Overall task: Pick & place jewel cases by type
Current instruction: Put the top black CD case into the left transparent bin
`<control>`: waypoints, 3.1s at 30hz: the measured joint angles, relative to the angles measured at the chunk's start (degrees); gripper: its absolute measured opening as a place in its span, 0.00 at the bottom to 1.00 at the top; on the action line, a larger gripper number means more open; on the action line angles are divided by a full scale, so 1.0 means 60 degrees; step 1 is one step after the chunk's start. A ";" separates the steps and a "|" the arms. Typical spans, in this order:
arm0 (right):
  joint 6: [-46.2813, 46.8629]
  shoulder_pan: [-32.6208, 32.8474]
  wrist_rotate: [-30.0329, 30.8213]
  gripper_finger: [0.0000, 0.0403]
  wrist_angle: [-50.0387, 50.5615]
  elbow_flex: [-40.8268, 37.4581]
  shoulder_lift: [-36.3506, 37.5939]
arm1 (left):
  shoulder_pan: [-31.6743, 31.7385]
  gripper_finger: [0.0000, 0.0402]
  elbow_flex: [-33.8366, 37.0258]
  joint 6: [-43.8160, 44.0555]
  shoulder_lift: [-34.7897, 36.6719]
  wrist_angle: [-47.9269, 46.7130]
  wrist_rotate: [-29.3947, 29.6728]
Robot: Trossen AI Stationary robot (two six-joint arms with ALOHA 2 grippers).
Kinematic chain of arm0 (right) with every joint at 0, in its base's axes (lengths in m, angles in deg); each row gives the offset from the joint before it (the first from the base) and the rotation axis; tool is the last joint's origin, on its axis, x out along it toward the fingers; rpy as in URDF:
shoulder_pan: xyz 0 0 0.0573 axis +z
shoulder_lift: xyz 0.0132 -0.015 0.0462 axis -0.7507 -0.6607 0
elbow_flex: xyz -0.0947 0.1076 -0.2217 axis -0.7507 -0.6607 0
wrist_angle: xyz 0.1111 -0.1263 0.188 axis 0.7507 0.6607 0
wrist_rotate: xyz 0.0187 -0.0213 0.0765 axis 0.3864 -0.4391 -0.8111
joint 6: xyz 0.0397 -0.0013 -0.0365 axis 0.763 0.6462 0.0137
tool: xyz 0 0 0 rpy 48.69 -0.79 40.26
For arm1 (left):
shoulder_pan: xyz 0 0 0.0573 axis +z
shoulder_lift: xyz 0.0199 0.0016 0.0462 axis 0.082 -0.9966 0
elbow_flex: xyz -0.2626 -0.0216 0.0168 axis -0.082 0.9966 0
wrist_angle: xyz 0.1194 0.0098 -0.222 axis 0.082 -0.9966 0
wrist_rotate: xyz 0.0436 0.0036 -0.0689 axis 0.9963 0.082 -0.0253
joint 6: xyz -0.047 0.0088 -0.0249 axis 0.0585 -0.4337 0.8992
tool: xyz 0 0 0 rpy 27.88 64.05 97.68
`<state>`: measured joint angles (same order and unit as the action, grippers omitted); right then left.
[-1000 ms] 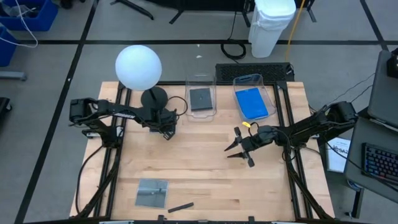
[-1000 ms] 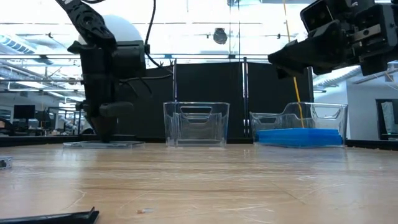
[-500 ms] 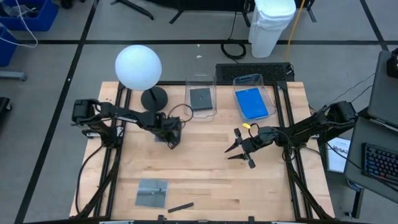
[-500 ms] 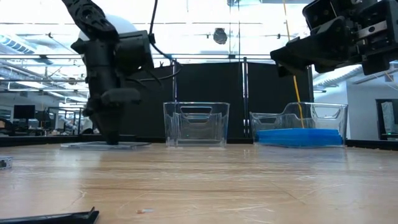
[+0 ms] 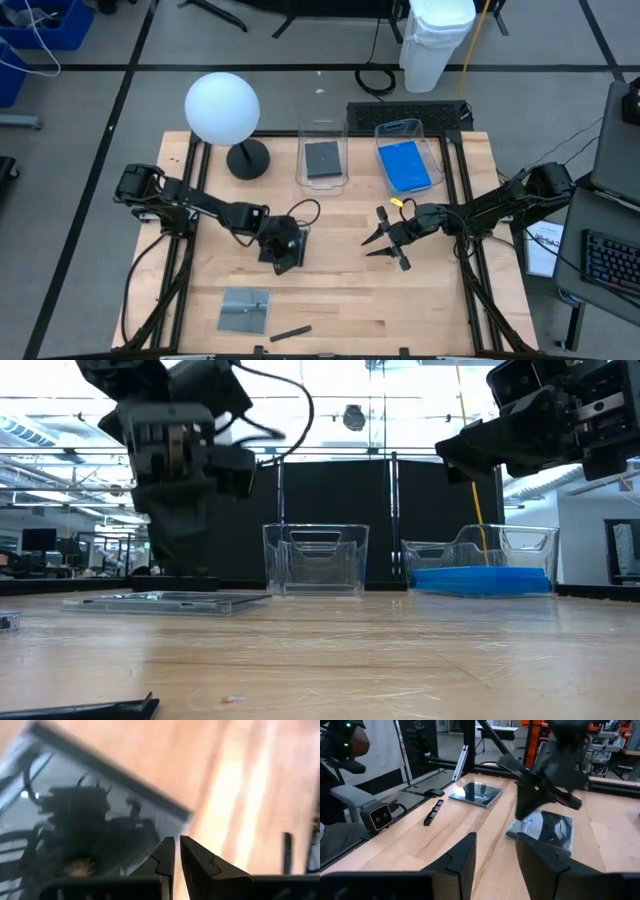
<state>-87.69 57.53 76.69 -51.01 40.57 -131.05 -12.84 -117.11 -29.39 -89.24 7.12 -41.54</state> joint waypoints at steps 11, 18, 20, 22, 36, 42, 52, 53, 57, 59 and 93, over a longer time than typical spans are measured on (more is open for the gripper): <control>0.0359 0.0206 -0.0004 0.32 0.0002 0.0000 0.0000 | -0.1238 0.09 -0.0022 -0.0863 0.0629 -0.2607 0.0530; 0.0326 0.0631 0.0705 0.32 0.0119 0.0092 -0.0351 | -0.1679 0.09 -0.0022 0.0347 0.0816 -0.5366 0.1566; 0.0319 0.0701 0.1058 0.32 0.0353 0.0233 -0.0721 | -0.1688 0.09 -0.0022 0.0359 0.0820 -0.5758 0.1840; 0.0303 0.0725 0.1297 0.32 0.0653 0.0430 -0.1234 | -0.1642 0.09 -0.0022 0.0346 0.0812 -0.5943 0.2269; -0.3439 0.0736 0.2497 0.32 0.2301 0.4044 -0.6059 | -0.0724 0.09 -0.0022 -0.0250 0.0783 -0.5685 0.3357; -0.4504 0.0726 0.3167 0.32 0.3332 0.5279 -0.6650 | -0.0704 0.09 -0.0022 -0.0053 0.0783 -0.5670 0.3021; -0.4219 0.0696 0.3312 0.32 0.3498 0.5523 -0.6536 | -0.0708 0.13 0.0826 -0.0748 0.0830 -0.5637 0.2495; -0.4046 0.0697 0.3254 0.32 0.3554 0.5523 -0.6543 | -0.0691 0.12 0.0930 -0.0768 0.0838 -0.5520 0.2507; -0.3013 0.0560 0.3236 0.32 0.4341 0.5744 -0.6526 | -0.0495 0.08 0.1155 -0.1126 0.0871 -0.4764 0.2432; -0.2524 0.0427 0.3210 0.32 0.4922 0.5958 -0.6528 | -0.0393 0.05 0.1151 -0.1305 0.0846 -0.3911 0.2578; -0.5077 0.0455 0.4668 0.32 0.2833 0.6169 -0.6469 | 0.0057 0.07 0.1271 -0.2384 0.0783 -0.1400 0.2798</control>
<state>-118.15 60.27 104.70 -34.01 77.58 -169.86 -12.49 -109.48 -43.69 -84.54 -1.28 -24.75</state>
